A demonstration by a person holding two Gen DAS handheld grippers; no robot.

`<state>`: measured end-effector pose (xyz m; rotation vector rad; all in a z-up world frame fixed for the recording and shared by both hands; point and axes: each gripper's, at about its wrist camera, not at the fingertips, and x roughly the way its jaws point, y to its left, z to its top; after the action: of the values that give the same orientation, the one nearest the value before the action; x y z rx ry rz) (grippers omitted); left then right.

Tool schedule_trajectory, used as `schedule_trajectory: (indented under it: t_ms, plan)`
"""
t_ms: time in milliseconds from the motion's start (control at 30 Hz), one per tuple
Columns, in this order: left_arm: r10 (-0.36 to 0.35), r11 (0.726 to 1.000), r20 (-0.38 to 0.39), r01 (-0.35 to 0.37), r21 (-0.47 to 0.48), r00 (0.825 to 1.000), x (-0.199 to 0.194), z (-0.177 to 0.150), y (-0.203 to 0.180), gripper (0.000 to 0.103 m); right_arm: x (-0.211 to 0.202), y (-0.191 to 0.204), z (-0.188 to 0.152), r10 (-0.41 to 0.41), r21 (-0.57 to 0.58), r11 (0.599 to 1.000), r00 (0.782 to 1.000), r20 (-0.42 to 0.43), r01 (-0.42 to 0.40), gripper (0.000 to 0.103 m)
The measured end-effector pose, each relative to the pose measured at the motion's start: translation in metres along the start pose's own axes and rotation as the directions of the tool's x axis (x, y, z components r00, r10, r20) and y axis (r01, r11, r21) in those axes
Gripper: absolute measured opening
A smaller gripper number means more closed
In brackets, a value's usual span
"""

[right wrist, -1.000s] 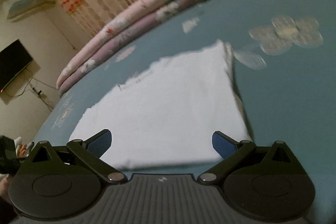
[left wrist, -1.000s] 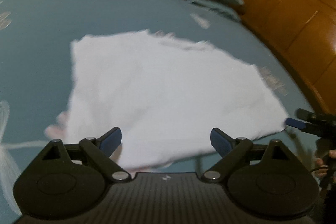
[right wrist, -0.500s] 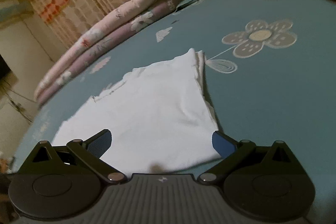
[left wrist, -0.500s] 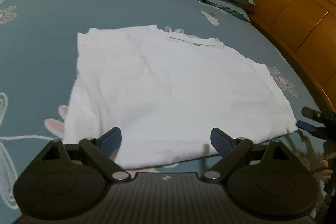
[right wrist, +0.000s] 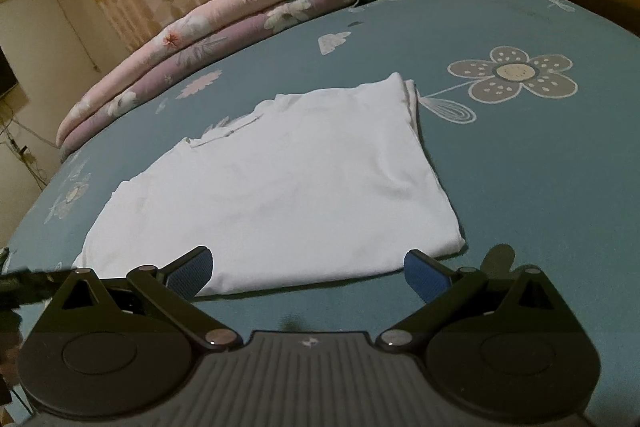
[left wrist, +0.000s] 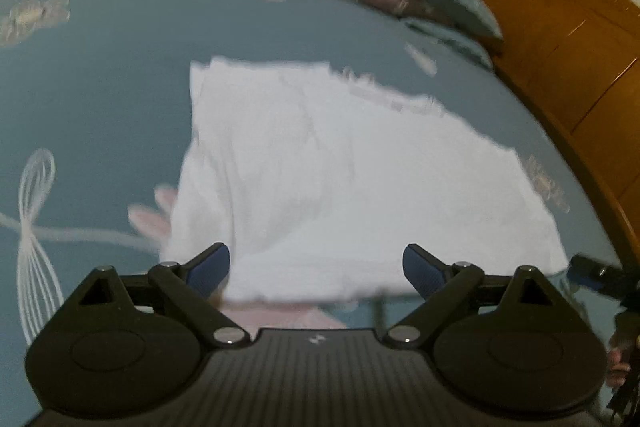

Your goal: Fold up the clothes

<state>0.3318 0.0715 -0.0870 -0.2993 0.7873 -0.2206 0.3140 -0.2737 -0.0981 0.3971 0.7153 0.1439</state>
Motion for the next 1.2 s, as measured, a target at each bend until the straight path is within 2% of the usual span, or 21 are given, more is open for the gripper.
schedule_trajectory:
  t_ms: [133,267,333,433,567,700,733,767,800,833,900,967,1000,1067,1100,1200]
  plan:
    - [-0.023,1.000,0.043,0.022,0.014,0.999,0.013,0.020,0.003,0.093,0.004,0.002,0.000,0.005,0.003,1.000,1.000,0.001,-0.005,0.103]
    - [0.015,1.000,0.009,-0.015,-0.025,1.000,0.037,0.022,0.022,0.091,0.005,0.004,-0.001,0.006,-0.012,1.000,1.000,-0.011,-0.006,0.103]
    - [0.003,0.999,0.019,-0.002,-0.052,1.000,0.032,0.020,0.032,0.091,0.002,0.002,-0.001,-0.010,-0.026,1.000,1.000,-0.011,0.009,0.103]
    - [0.154,0.988,-0.003,-0.154,-0.021,0.988,0.020,0.022,0.037,0.091,-0.004,-0.002,0.002,-0.036,-0.055,0.998,0.999,-0.007,0.035,0.103]
    - [0.152,0.973,-0.003,-0.149,0.176,0.988,0.003,0.023,0.011,0.091,-0.013,-0.005,0.010,-0.056,-0.108,0.993,0.998,-0.008,0.055,0.103]
    - [0.138,0.919,-0.003,-0.127,0.372,0.990,-0.014,0.023,-0.017,0.091,-0.019,0.013,0.019,-0.076,-0.263,0.962,0.997,-0.017,0.069,0.103]
    - [0.135,0.884,0.000,-0.121,0.451,0.991,-0.014,0.020,-0.030,0.091,-0.020,0.020,0.021,-0.077,-0.316,0.946,0.997,-0.020,0.067,0.103]
    - [0.132,0.837,0.004,-0.114,0.534,0.991,-0.013,0.015,-0.044,0.091,-0.020,0.029,0.022,-0.076,-0.378,0.924,0.997,-0.027,0.060,0.103]
    - [0.132,0.774,0.015,-0.113,0.623,0.991,-0.011,0.008,-0.058,0.091,-0.020,0.037,0.022,-0.075,-0.437,0.898,0.997,-0.031,0.054,0.103]
    - [0.133,0.700,0.027,-0.113,0.706,0.991,-0.008,-0.001,-0.073,0.091,-0.019,0.046,0.021,-0.078,-0.500,0.864,0.996,-0.032,0.051,0.103]
    - [0.145,0.523,0.059,-0.127,0.843,0.988,0.002,-0.021,-0.098,0.091,-0.012,0.065,0.015,-0.089,-0.623,0.781,0.995,-0.038,0.046,0.103]
    - [0.145,0.363,0.089,-0.136,0.922,0.985,0.012,-0.041,-0.117,0.091,-0.001,0.083,0.006,-0.097,-0.720,0.693,0.995,-0.038,0.041,0.103]
    - [0.139,0.299,0.094,-0.132,0.945,0.986,0.017,-0.050,-0.124,0.091,0.004,0.092,0.001,-0.100,-0.762,0.646,0.994,-0.037,0.036,0.103]
    - [0.120,0.210,0.105,-0.129,0.969,0.987,0.027,-0.063,-0.137,0.091,0.018,0.108,-0.011,-0.095,-0.828,0.561,0.995,-0.044,0.017,0.103]
    - [0.114,0.176,0.109,-0.128,0.976,0.987,0.031,-0.067,-0.141,0.091,0.025,0.115,-0.016,-0.095,-0.855,0.519,0.995,-0.044,0.012,0.103]
    - [0.101,0.096,0.144,-0.154,0.983,0.984,0.046,-0.074,-0.155,0.091,0.043,0.137,-0.034,-0.083,-0.923,0.385,0.996,-0.026,0.008,0.103]
